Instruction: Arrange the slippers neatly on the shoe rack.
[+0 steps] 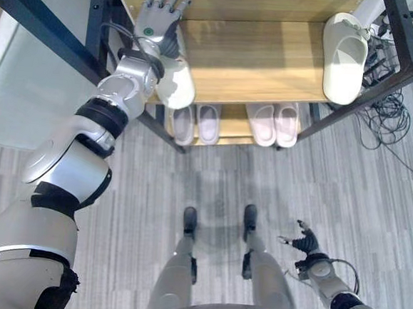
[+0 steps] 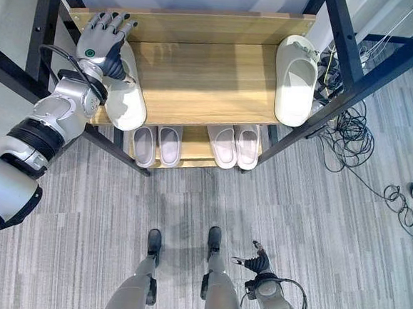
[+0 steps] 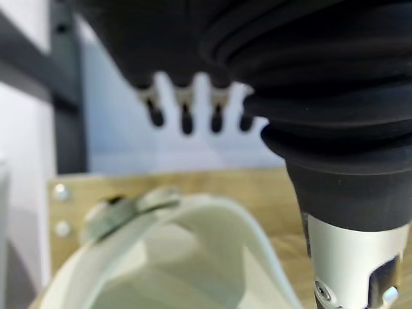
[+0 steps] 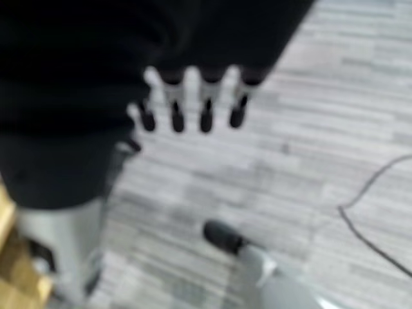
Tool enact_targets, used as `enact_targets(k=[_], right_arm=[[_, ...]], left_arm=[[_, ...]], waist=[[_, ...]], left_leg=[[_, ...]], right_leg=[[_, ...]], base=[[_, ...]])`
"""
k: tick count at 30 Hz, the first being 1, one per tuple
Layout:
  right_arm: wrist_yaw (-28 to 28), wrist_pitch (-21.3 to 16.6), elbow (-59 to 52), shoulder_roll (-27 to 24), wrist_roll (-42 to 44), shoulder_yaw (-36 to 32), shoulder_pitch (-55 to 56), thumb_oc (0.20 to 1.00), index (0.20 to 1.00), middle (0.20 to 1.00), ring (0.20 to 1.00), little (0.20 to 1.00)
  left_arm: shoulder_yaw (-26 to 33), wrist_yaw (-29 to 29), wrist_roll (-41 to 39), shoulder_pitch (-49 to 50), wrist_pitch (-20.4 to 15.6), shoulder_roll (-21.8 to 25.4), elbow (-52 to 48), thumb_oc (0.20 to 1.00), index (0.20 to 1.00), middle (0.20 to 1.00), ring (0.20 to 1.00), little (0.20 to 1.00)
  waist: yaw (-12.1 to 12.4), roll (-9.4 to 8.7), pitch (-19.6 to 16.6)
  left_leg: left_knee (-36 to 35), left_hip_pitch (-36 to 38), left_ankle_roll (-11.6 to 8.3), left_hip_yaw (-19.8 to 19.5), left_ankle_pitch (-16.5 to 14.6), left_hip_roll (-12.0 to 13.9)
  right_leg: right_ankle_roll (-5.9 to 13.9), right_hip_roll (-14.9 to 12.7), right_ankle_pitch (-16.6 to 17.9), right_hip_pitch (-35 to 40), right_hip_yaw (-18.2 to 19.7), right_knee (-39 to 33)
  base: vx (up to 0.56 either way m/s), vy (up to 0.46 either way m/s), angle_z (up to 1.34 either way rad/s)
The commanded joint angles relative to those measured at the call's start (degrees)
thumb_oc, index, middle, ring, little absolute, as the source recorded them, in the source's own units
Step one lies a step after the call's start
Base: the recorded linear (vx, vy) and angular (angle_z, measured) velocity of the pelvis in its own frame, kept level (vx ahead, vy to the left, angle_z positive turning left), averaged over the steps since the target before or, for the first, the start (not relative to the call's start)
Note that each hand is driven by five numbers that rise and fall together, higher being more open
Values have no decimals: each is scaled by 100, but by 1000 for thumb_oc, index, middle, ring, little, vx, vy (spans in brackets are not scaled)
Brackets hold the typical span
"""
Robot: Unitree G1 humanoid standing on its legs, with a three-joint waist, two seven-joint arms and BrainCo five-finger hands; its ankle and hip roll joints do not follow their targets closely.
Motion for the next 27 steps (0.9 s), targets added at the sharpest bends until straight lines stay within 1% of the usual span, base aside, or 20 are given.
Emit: enact_targets(k=[1, 8, 11, 21, 24, 27], right_arm=[[-44, -36, -22, -44, -19, -59, -39, 1000, 1000, 1000, 1000, 1000], [-62, -49, -44, -49, -16, 9, -141, 1000, 1000, 1000, 1000, 1000], [-82, -18, 15, -30, -4, 26, -208, 1000, 1000, 1000, 1000, 1000], [-172, 22, 248, -42, -3, 151, -504, 1000, 1000, 1000, 1000, 1000], [-175, 23, 290, -23, 4, 197, -514, 1000, 1000, 1000, 1000, 1000], [-169, 20, 298, -7, 7, 210, -499, 1000, 1000, 1000, 1000, 1000]], left_arm=[[210, 271, -157, -705, 42, 228, 388, 1000, 1000, 1000, 1000, 1000], [120, 254, -135, -777, 93, 240, 587, 1000, 1000, 1000, 1000, 1000], [133, 164, -198, -718, 117, 127, 911, 1000, 1000, 1000, 1000, 1000], [149, 166, -372, -681, 248, -163, 1791, 1000, 1000, 1000, 1000, 1000], [192, 200, -508, -754, 267, -111, 2014, 1000, 1000, 1000, 1000, 1000], [214, 218, -559, -792, 247, -54, 2016, 1000, 1000, 1000, 1000, 1000]], waist=[[187, 56, 101], [202, 36, 137], [201, 28, 141], [208, 44, 155], [174, 36, 124], [161, 40, 110]], left_leg=[[24, -134, -200, -344, -296, 8], [24, -166, -198, -360, -284, 25], [24, -184, -196, -357, -282, 23], [24, -224, -193, -334, -267, 23], [24, -223, -185, -292, -286, 22], [24, -220, -181, -272, -295, 17]], right_leg=[[621, -391, -408, 228, -50, 161], [610, -378, -417, 201, -52, 168], [610, -381, -407, 157, -57, 175], [620, -365, -367, 112, -56, 166], [628, -382, -341, 86, -53, 165], [624, -390, -346, 78, -54, 172]], base=[[0, 0, 0], [0, 0, 0], [0, 0, 0], [0, 0, 0], [11, 6, -1], [0, 0, 0]])
